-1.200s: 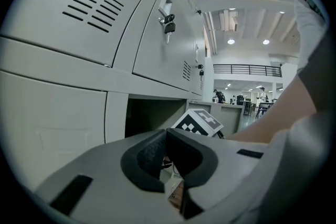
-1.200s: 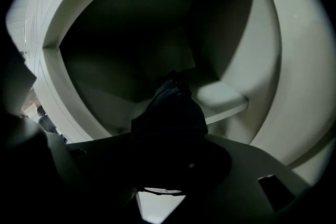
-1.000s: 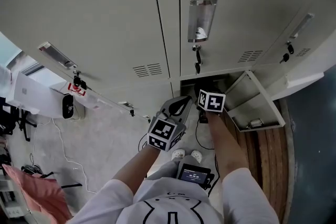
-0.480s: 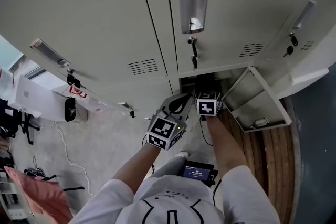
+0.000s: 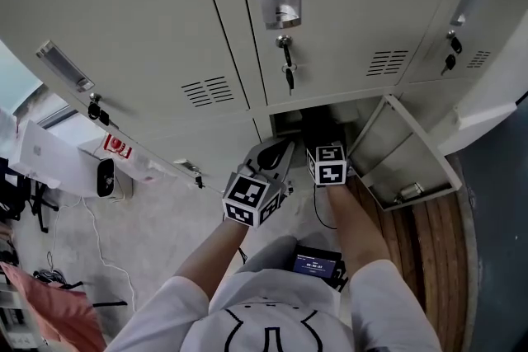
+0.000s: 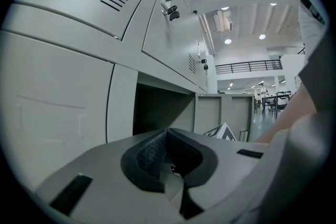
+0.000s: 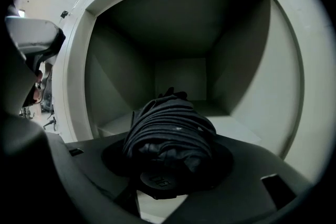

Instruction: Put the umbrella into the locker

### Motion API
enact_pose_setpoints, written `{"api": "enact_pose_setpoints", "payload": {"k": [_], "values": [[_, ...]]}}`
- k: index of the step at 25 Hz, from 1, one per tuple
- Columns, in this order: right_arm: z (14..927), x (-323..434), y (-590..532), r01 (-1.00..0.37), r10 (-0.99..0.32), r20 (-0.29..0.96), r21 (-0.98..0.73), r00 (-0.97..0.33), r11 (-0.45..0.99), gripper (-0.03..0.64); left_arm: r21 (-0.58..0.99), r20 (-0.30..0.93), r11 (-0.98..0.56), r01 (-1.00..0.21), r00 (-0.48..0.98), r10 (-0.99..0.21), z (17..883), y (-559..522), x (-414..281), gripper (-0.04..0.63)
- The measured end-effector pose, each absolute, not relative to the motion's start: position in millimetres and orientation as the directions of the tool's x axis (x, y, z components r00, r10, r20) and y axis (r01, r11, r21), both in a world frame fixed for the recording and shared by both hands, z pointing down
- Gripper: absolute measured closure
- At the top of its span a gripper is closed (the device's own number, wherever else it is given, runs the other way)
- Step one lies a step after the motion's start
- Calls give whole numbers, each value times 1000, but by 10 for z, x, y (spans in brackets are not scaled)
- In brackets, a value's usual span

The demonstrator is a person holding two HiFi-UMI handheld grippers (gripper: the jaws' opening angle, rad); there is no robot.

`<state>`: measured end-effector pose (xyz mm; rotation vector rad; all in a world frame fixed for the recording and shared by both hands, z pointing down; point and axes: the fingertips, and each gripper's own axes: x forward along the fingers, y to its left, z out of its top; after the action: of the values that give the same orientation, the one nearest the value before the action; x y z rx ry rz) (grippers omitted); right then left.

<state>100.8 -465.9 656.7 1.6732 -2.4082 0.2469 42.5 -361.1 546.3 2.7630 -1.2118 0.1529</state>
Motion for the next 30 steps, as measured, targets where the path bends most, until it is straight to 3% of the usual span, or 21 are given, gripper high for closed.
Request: {"api": "enact_pose_setpoints", "payload": {"k": [5,10,19,21,22,30], "values": [[6563,981,-4691,-943,-906,265,-50,-331,329,351,57,136,-677,-734,678,-723,5499,-3621,482,601],[6574,974,-4592,-937,-903,251,-88,-349,338,255,51,129,-676,-735,676,-726,5453,-3642,504,601],[6463,1205,-4200,-945,-914,239,-101,-328,313,253,80,155,-669,-739,672,-724,5474,-3579,565,601],[6423,1208,-4131,-945,-912,245,-76,-328,319,282,87,166,-669,-738,673,-721,5470,-3539,585,601],[6406,1207,-4105,-946,-913,248,-64,-325,319,342,90,172,-671,-736,675,-718,5469,-3516,596,601],[6392,1161,-4103,-944,-907,266,-49,-328,327,394,94,178,-675,-732,679,-712,5433,-3488,602,601]]}}
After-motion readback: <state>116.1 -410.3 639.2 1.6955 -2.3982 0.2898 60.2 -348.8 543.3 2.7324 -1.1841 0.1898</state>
